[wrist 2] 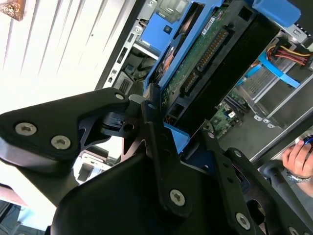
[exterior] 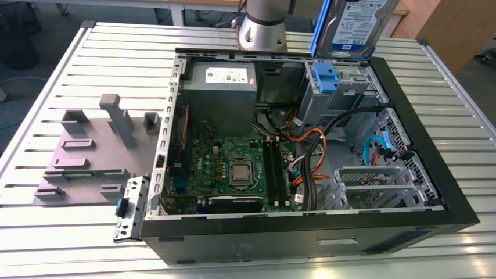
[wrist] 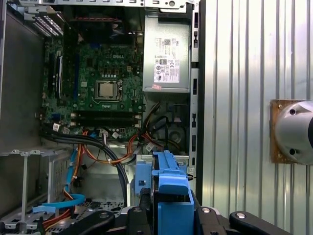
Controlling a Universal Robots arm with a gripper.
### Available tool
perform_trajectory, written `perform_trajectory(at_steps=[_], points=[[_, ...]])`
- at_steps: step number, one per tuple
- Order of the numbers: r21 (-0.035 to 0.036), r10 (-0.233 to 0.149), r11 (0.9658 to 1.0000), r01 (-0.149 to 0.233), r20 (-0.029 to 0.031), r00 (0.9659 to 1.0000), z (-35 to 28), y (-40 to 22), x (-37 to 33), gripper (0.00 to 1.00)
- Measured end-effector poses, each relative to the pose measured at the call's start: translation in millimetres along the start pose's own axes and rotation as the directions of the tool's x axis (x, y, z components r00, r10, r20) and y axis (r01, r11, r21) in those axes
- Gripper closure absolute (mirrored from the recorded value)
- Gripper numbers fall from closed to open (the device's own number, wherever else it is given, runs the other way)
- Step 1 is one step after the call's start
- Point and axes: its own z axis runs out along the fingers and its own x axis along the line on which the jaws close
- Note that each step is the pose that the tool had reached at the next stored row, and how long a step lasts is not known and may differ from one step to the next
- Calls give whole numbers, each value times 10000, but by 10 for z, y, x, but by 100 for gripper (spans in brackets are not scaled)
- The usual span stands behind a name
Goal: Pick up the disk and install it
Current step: 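Pick up the disk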
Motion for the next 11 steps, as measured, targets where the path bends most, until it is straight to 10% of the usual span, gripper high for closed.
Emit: perform_trajectory(at_steps=[11], points=[[0,0,10000,0,0,10000,-5,-111,1,64]])
